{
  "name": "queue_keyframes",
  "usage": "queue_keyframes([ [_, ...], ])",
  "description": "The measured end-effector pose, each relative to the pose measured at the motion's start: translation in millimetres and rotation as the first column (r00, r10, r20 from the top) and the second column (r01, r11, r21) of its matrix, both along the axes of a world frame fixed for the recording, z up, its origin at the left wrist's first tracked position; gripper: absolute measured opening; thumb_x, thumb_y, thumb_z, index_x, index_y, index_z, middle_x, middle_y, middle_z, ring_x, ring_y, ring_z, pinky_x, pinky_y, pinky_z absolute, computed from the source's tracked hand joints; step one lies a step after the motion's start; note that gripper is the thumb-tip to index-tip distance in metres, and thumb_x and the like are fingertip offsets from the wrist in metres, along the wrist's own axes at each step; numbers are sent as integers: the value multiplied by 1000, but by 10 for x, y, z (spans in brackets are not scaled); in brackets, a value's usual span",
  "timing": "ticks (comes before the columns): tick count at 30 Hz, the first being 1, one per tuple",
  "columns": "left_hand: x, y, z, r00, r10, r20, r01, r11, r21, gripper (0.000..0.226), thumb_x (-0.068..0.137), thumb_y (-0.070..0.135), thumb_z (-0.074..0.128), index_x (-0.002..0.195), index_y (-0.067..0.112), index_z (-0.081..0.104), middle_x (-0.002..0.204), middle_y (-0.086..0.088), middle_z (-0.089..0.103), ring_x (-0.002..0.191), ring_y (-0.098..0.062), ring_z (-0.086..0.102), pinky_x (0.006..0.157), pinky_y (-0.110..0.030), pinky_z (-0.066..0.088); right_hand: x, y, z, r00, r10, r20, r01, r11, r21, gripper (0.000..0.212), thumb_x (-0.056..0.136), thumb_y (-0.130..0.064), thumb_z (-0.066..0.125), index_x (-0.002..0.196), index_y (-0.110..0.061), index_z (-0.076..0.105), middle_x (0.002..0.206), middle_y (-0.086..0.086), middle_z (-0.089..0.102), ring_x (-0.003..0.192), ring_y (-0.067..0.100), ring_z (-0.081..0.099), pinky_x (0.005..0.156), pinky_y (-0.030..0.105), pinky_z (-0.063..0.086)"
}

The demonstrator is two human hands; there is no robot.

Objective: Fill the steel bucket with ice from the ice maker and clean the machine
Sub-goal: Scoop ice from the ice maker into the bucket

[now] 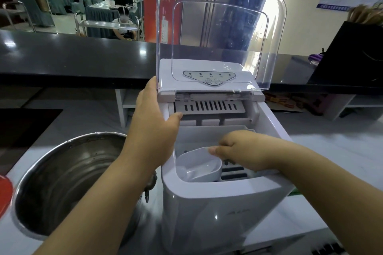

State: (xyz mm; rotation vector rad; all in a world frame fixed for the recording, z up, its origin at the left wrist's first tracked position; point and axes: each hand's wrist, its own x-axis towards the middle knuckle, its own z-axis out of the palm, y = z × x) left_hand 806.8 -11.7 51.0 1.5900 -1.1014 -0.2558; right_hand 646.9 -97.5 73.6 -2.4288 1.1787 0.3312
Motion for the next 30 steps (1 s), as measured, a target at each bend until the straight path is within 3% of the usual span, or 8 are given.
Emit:
queue_keyframes([
  [6,20,2,-26,1000,-6,-10,6,999,-48,58,97,14,46,148,29,23,144,9,40,130,-9,40,109,-34,36,-78,-51,42,948,-209,240,173,971,164,41,94,-45,49,80,-9,60,63,-1,49,58,14,42,57,27,36],
  [10,58,15,-34,1000,12,-15,-12,999,-53,53,99,12,40,147,30,26,145,9,40,129,-7,42,104,-23,34,-74,-79,45,902,-287,322,210,944,252,40,95,-37,50,62,-17,41,57,-1,37,54,16,28,54,28,27],
  [14,89,20,-39,1000,-8,-19,7,999,-46,54,99,12,40,147,32,26,145,9,42,127,-6,43,100,-18,32,-78,-96,50,831,-392,395,267,904,335,38,95,-36,50,64,-14,43,63,4,40,56,16,28,54,28,28],
  [17,121,55,-52,1000,8,4,-7,999,-38,50,99,15,42,145,32,32,136,15,47,116,-1,48,85,-3,33,-78,-100,50,778,-438,449,276,882,382,31,94,-36,51,76,-11,51,64,5,40,56,15,28,52,27,26],
  [23,139,235,-120,998,53,24,-50,994,-101,24,96,19,51,117,30,54,98,28,57,88,16,56,70,0,42,-45,-77,82,650,-347,676,253,938,238,44,91,-45,55,58,-17,47,54,-3,42,56,17,31,55,31,30],
  [27,260,400,-152,996,77,40,-73,993,-95,15,94,23,52,106,30,57,94,16,66,88,-1,63,75,-17,52,43,36,135,603,-259,755,256,959,124,42,89,-46,56,60,-16,53,52,-8,48,53,11,40,59,31,37],
  [30,397,567,-159,984,158,80,-149,983,-105,12,92,23,55,98,33,60,88,19,65,86,3,62,73,-13,48,155,127,191,572,-244,783,234,964,129,38,88,-45,57,64,-16,59,57,-5,53,57,12,43,62,32,39],
])
